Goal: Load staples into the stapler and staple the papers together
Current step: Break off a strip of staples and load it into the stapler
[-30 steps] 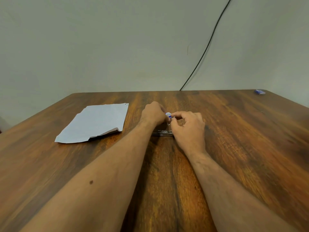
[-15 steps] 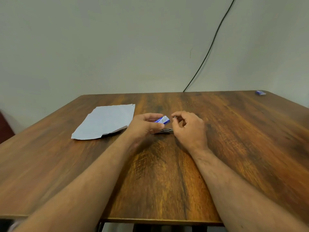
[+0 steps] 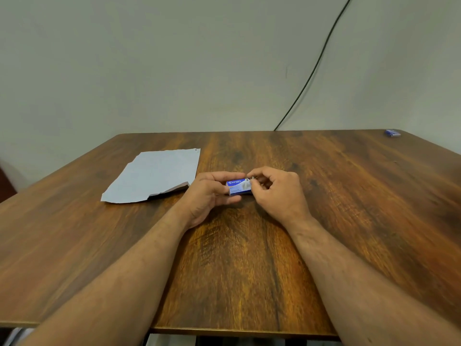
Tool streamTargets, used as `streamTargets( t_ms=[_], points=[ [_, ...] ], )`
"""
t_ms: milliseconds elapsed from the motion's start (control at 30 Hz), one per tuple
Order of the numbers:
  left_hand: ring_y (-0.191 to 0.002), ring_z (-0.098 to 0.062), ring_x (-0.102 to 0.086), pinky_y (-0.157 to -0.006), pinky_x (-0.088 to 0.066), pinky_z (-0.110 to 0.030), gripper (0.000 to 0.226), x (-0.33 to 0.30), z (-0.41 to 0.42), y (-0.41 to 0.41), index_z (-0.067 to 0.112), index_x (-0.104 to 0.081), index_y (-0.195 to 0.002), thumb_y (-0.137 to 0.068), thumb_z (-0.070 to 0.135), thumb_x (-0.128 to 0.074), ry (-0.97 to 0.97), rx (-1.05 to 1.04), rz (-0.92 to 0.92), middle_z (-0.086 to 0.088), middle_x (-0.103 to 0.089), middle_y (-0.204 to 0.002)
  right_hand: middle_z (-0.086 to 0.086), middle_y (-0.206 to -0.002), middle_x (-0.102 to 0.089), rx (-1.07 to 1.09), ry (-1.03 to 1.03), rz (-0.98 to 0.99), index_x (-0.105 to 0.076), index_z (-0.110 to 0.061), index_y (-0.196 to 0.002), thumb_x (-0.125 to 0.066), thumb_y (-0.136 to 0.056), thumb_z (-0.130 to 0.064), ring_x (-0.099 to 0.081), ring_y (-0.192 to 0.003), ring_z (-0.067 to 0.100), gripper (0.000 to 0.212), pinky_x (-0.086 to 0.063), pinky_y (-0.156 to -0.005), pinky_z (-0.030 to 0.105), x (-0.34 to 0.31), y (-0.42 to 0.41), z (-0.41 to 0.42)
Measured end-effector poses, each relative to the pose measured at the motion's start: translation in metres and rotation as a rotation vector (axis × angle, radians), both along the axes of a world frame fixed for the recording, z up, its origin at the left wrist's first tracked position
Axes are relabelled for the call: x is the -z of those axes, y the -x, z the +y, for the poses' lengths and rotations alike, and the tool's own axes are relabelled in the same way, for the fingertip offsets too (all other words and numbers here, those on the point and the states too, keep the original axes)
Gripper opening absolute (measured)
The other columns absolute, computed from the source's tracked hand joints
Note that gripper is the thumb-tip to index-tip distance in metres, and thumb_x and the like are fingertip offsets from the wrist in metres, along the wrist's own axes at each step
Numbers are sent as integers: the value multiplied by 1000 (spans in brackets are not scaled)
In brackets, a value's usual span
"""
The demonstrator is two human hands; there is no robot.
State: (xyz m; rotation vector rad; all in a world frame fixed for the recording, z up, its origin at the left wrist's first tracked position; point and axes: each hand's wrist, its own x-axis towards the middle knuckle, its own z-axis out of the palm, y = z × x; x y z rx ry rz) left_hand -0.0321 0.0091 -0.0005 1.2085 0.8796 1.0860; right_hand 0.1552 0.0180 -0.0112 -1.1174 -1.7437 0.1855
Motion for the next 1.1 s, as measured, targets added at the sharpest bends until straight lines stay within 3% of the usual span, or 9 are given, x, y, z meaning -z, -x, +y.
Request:
streamTargets(
  t_ms=[233, 367, 467, 767, 833, 933, 1000, 1100],
  points=[
    [-111, -25, -72, -77, -64, -26, 43, 0, 2, 1, 5, -76, -111, -96, -16, -41, 17, -31, -37, -19, -69, -123, -13, -84, -72, -39, 27, 20, -79, -21, -99, -69, -89, -15, -68, -74, -1, 15, -52, -64, 11, -2, -2, -2],
    [-106, -24, -74, -72, -63, -25, 35, -2, 2, 1, 6, -76, -111, -98, -11, -49, 17, -55, -68, -17, -74, -116, -6, -77, -76, -79, 115, 153, -78, -26, -100, -69, -91, -15, -72, -57, 12, 17, -58, -52, 23, -2, -1, -4],
    [-104, -24, -74, -71, -62, -23, 29, -2, 3, 1, 5, -75, -114, -98, -7, -53, 12, -52, -85, -17, -75, -114, 0, -80, -77, -141, 207, 306, -79, -20, -100, -71, -91, -10, -74, -59, 15, 15, -59, -49, 26, -4, -1, -6],
    [-112, -27, -71, -76, -62, -24, 40, 1, 5, 3, 6, -76, -114, -97, -10, -43, -37, -33, -85, -21, -68, -126, 3, -88, -80, -253, 409, 501, -81, -22, -94, -72, -91, -7, -76, -73, 15, 18, -62, -67, 22, -9, -4, 0],
    [-114, -29, -69, -78, -62, -27, 32, 2, 3, 2, 7, -75, -115, -94, -2, -53, -84, -33, -80, -20, -67, -127, 4, -88, -80, -244, 407, 518, -81, -20, -95, -72, -90, -7, -76, -72, 16, 17, -62, -68, 22, -8, -3, 1],
    [-109, -20, -71, -77, -61, -25, 35, 3, -3, -5, 19, -74, -117, -83, 18, -80, -252, -128, 176, -5, -71, -118, 5, -89, -80, -259, 407, 523, -81, -18, -96, -72, -89, -5, -76, -73, 14, 16, -62, -68, 23, -8, -3, 0],
    [-101, -9, -70, -77, -59, -21, 42, 5, -4, -10, 24, -72, -116, -76, 25, -86, -389, -245, 399, 6, -71, -111, 6, -88, -80, -272, 407, 487, -81, -12, -97, -72, -88, -2, -75, -70, 10, 15, -59, -64, 20, -9, -2, -1],
    [-100, -8, -68, -77, -60, -22, 38, 8, -3, -12, 25, -72, -114, -78, 26, -85, -460, -312, 464, 10, -70, -109, 13, -91, -79, -362, 495, 552, -81, -14, -93, -73, -87, 0, -76, -72, 17, 17, -62, -68, 25, -9, -1, -2]
  ],
)
